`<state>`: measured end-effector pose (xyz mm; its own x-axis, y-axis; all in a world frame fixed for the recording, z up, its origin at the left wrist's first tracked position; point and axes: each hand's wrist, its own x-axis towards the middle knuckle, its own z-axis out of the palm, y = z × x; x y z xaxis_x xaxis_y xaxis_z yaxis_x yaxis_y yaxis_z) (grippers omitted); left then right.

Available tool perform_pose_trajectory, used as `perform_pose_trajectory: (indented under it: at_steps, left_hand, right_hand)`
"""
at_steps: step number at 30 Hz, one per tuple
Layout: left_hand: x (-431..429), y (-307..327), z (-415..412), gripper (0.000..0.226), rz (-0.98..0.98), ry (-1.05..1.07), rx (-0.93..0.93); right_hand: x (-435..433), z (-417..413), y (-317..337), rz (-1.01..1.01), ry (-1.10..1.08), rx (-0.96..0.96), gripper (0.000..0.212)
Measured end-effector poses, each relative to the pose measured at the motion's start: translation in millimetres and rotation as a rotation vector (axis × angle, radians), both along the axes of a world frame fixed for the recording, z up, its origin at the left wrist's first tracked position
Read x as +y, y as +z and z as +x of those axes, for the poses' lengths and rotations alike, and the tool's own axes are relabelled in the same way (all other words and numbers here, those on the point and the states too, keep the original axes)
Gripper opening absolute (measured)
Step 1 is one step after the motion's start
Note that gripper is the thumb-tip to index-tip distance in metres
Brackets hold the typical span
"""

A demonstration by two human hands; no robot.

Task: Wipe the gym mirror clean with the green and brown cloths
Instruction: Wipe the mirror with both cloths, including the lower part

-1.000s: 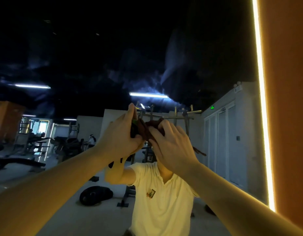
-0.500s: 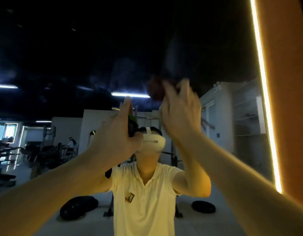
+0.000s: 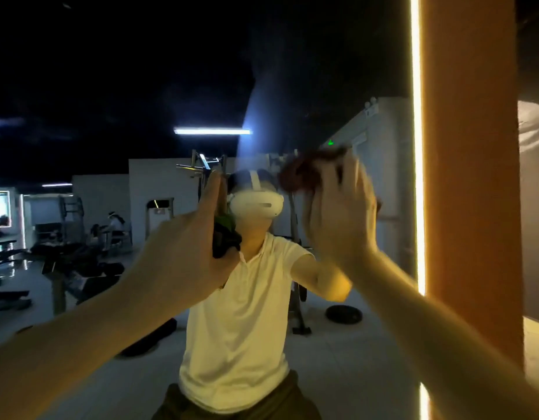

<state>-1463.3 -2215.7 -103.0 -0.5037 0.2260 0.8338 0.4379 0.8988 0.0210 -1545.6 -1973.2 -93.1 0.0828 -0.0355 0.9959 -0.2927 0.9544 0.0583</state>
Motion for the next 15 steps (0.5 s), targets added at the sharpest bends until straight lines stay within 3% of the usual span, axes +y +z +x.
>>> perform_pose_trajectory:
  at_steps: [4,7,9,12,15]
  left_hand:
    - [3.1,1.0,-0.5,0.115,0.017,0.010,-0.050]
    - [10.2,1.3,-1.7,0.122,-0.006,0.031,-0.047]
    - [15.3,6.3,0.6,0.127,-0.009,0.028,-0.064]
    - [22.9,22.2,2.0,0.128,-0.026,0.070,-0.066]
    - [30.9,34.5,-2.5,0.123,0.089,0.114,-0.102]
  right_hand:
    - [6.0,13.4,-123.4,0.424,0.061,-0.115,0.039]
    - [38.4,16.5,-109.8,0.659,0.008,-0.113,0.053]
    - [55.1,9.8,-50.7,0.582,-0.020,-0.066,0.056]
    - [71.9,2.7,50.1,0.305,-0.037,0.001,0.055]
    - [74.9,-1.7,68.1,0.109,-0.008,0.014,0.050]
